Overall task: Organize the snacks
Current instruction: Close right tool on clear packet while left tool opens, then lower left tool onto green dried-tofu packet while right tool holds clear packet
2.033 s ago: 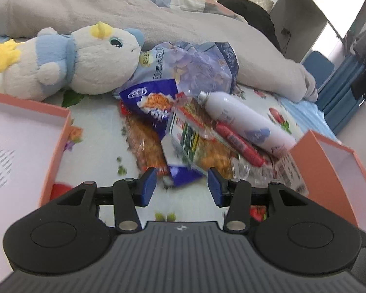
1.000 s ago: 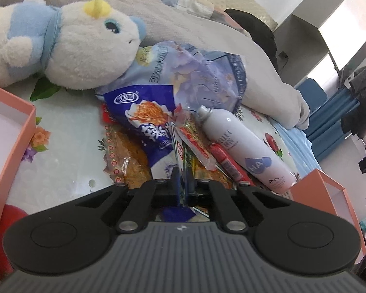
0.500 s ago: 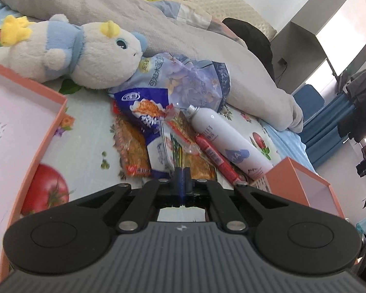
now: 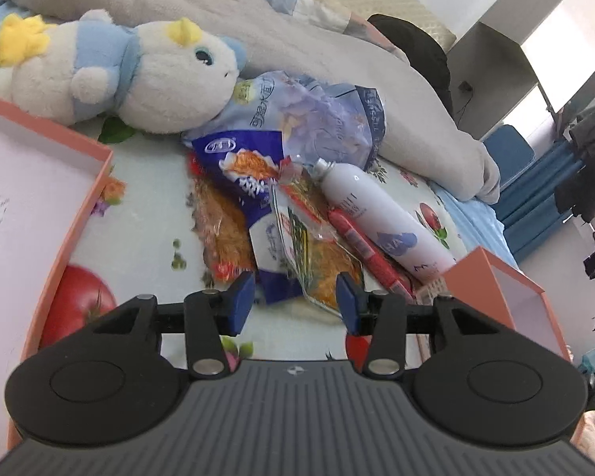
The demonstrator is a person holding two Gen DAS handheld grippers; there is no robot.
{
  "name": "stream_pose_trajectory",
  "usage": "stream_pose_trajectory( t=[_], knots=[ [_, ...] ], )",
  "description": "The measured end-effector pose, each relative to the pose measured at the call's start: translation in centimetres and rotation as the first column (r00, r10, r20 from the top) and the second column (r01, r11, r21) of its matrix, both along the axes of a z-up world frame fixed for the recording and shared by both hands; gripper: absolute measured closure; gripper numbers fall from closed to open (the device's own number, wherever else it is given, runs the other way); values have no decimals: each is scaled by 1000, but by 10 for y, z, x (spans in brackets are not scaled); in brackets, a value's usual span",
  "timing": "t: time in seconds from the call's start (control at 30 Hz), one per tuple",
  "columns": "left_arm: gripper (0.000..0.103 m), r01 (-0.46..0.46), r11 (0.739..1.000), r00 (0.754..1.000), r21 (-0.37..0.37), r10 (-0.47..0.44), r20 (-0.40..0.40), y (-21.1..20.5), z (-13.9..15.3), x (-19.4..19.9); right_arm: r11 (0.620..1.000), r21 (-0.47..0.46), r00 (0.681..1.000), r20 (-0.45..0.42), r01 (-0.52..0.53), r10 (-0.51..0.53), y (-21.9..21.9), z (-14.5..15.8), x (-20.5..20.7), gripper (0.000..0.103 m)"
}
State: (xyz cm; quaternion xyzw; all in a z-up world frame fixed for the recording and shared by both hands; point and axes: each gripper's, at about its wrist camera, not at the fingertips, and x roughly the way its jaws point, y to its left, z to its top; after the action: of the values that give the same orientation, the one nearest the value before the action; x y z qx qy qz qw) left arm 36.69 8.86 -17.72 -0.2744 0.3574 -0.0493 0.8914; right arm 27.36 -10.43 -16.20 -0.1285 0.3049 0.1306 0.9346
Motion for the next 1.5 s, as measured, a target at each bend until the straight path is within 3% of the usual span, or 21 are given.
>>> stream_pose_trajectory(
  t=[0.33,0.37,0.5,0.7,0.87,1.1,1.37,1.5],
  knots=[
    [58,5,1000,1000,29,-5,-12,-6,-16,41,999,-41,1000,0,-24,24,4,-9,5,89],
    [62,9,1000,1000,23,-8,-13,-5,-18,45,999,-46,1000,1,-27,27,5,-10,5,89],
    [98,-1,1000,998,3,1,-55,-6,-31,56,998,-55,999,7,-31,32,5,-11,7,89],
    [103,6,1000,1000,10,-5,-21,-17,-22,45,996,-80,999,11,-36,37,3,-10,6,89],
    [103,-23,998,999,53,21,27,-23,0,11,996,-86,999,6,-38,39,0,-5,-3,89],
    [103,-97,995,994,30,96,47,-11,18,-58,991,-111,997,7,-78,79,-1,1,-35,89],
    [103,-159,985,987,72,159,0,-12,26,-148,979,-130,988,-19,-154,153,1,3,-80,89],
    [103,-173,981,982,88,179,-60,-13,21,-193,964,-168,978,-53,-206,200,4,-1,-104,89]
  ],
)
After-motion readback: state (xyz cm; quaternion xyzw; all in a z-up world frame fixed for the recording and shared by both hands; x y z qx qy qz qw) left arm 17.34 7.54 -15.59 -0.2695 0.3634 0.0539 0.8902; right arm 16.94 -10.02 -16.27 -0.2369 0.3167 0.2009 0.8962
